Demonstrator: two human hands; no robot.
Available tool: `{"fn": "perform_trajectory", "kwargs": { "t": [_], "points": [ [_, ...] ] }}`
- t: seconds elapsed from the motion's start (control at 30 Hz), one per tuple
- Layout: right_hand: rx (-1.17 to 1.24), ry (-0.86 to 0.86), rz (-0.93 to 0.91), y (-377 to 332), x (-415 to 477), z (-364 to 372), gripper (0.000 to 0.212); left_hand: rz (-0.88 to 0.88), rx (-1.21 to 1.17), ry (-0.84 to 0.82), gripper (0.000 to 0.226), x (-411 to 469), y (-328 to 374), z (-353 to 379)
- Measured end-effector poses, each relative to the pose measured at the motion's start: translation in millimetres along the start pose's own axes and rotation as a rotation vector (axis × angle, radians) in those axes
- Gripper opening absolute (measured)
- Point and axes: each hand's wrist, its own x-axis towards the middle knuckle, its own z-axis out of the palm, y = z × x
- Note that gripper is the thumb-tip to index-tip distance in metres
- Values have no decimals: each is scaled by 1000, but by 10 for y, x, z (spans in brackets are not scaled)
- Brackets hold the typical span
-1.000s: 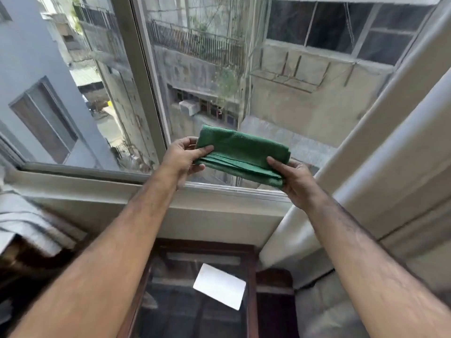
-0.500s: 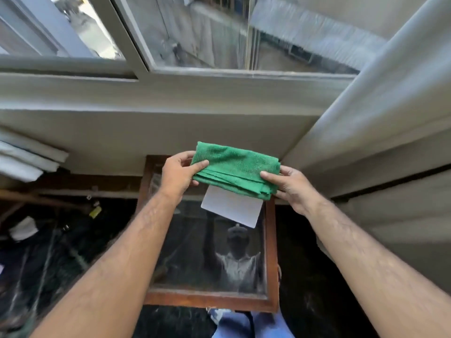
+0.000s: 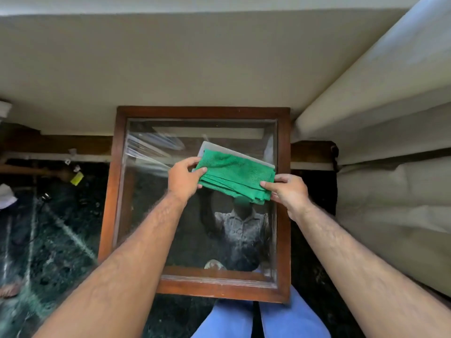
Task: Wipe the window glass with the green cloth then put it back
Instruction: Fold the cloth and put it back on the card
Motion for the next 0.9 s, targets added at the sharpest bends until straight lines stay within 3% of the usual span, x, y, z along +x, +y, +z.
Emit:
{"fn": "perform_trajectory", "kwargs": {
  "t": [0.17,0.37,0.57,0.73,0.9],
  "points": [
    [-84,51,-37,117,169,65,19,-3,45,21,34,141,-193,142],
    [-503,189,-273,13,44,55,31,53,246,16,35,63,-154,97],
    [-928,215,-629,-540,-341,-13,75,265,430,-42,49,-137,312,-135],
    [-1142,237,-891,-1192,-829,-200,84,455,536,-35,66,-383,957,-491],
    [-1246,281,-1018,-1805,-1407,-378,87,668,693,7,78,-749,1699,-923]
  ]
}}
